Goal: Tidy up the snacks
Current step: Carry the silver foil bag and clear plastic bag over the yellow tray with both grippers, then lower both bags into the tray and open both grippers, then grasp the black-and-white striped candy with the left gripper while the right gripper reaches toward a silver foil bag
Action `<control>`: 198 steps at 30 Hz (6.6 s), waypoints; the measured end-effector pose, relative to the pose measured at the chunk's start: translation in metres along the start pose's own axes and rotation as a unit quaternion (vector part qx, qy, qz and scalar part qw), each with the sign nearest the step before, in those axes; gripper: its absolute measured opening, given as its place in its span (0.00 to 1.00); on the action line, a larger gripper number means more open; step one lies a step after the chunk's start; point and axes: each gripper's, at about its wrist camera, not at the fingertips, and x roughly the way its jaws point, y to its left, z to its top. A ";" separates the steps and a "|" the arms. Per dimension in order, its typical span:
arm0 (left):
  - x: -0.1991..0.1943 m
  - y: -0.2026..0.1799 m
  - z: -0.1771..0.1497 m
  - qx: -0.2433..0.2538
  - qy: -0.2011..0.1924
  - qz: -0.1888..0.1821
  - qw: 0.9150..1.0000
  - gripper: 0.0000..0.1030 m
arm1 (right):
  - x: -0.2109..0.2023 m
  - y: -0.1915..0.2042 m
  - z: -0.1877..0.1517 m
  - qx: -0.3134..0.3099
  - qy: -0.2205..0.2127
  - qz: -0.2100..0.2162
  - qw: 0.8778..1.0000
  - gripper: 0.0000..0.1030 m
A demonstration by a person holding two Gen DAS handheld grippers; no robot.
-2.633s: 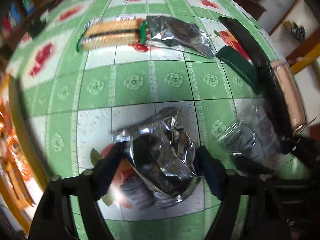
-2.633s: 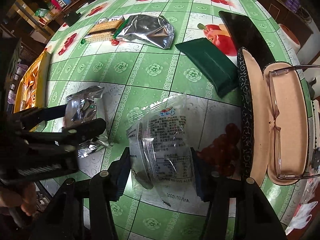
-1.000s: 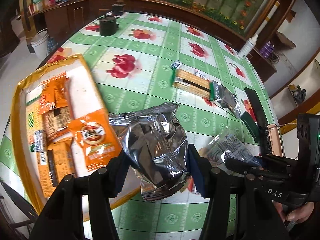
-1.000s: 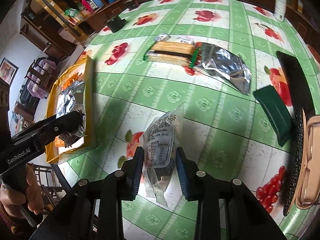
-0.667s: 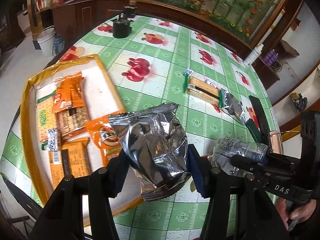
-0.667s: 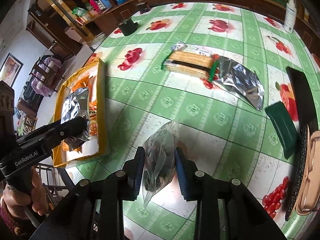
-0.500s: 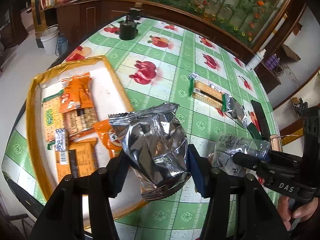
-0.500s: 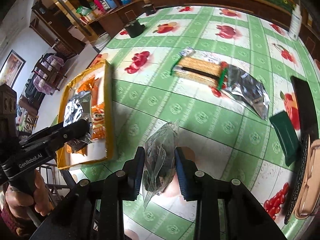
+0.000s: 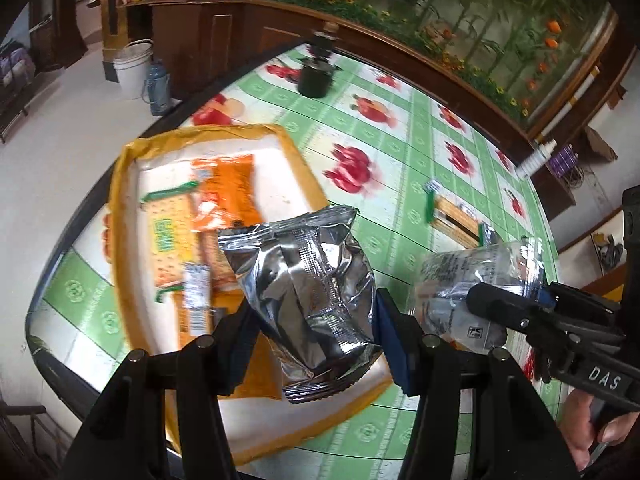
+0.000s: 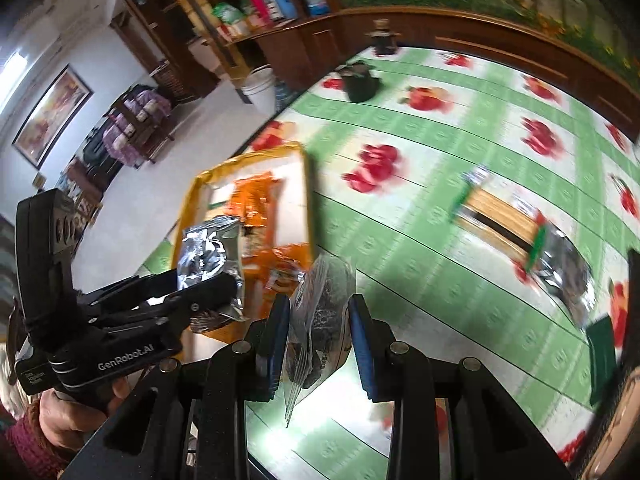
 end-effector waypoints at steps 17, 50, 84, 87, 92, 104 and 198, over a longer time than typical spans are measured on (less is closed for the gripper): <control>0.012 0.081 0.024 -0.045 -0.002 0.034 0.998 0.53 | 0.080 0.062 0.057 -0.037 0.011 0.002 0.999 0.32; 0.052 0.100 0.029 -0.009 0.023 0.016 1.000 0.54 | 0.144 0.097 0.087 -0.047 0.000 -0.053 0.998 0.32; 0.024 0.077 0.015 0.002 0.013 0.016 1.000 0.61 | 0.110 0.097 0.049 -0.030 0.010 -0.022 0.999 0.34; 0.020 0.072 0.013 0.006 0.012 0.015 1.000 0.61 | 0.106 0.097 0.046 -0.031 0.010 -0.018 0.999 0.34; 0.015 0.065 0.008 0.013 0.009 0.017 1.000 0.65 | 0.100 0.096 0.041 -0.032 0.012 -0.013 0.999 0.34; 0.003 0.054 -0.001 0.013 0.007 0.024 1.000 0.67 | 0.084 0.093 0.030 -0.033 0.012 -0.003 0.999 0.34; 0.101 -0.192 -0.110 0.254 0.095 0.033 0.962 0.22 | -0.081 -0.190 -0.161 0.240 -0.026 -0.100 0.965 0.41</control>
